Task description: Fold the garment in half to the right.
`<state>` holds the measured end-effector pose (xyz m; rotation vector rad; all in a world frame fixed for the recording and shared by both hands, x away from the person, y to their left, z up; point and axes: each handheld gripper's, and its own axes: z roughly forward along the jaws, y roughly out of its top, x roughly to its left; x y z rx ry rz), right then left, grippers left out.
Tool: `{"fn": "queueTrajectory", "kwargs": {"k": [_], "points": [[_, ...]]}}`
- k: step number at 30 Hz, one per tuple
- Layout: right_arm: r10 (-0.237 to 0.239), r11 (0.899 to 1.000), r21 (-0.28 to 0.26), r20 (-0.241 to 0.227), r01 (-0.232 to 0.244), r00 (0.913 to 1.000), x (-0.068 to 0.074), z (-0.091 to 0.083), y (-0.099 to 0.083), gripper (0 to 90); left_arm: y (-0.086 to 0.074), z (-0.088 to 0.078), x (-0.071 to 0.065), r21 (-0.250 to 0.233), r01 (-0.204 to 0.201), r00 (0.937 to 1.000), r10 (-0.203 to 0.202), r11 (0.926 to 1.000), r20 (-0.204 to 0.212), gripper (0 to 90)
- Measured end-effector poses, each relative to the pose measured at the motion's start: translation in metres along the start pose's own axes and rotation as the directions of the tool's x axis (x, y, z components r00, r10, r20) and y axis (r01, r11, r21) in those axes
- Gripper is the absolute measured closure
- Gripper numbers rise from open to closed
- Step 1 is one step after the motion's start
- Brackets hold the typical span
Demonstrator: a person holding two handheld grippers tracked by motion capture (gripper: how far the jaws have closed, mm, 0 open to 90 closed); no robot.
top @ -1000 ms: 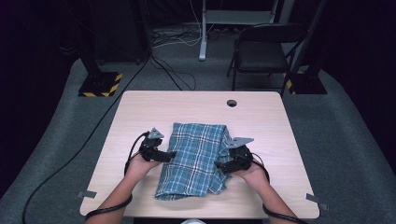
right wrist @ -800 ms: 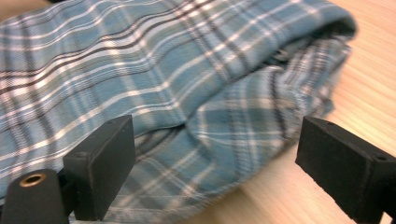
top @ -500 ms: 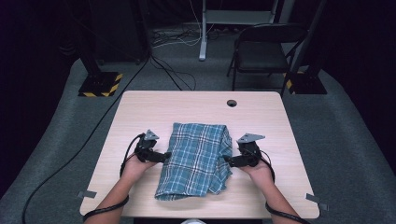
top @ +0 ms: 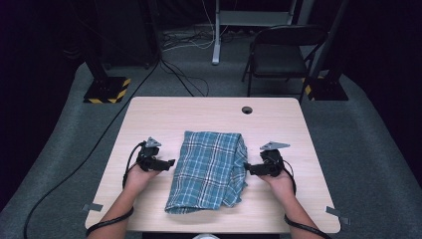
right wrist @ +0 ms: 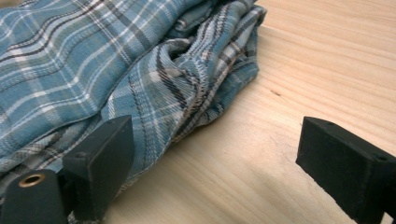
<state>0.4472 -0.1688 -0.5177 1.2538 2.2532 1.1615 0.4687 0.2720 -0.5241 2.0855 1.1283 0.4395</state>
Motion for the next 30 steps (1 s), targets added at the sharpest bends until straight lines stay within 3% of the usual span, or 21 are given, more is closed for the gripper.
{"fn": "queueTrajectory", "kwargs": {"k": [9,17,24,30], "points": [[0.017,0.999,-0.031,0.013,-0.016,0.9998,-0.007,-0.008,0.002,10.6,-0.004,-0.001,0.007,0.003,0.027,0.9996,-0.027,0.9996,-0.009,10.8],[0.034,0.999,-0.013,0.091,-0.033,0.9953,-0.027,-0.012,-0.002,10.7,-0.007,-0.003,0.011,0.004,0.040,0.9990,-0.040,0.9992,-0.018,10.8],[0.080,0.997,-0.025,0.109,-0.077,0.9908,-0.041,-0.014,-0.004,10.8,-0.010,-0.005,0.014,0.005,0.051,0.9984,-0.051,0.9987,-0.026,10.8],[0.085,0.996,-0.027,0.108,-0.083,0.9904,-0.043,-0.012,-0.003,10.7,-0.011,-0.007,0.015,0.004,0.057,0.9980,-0.057,0.9984,-0.028,10.8]]}}
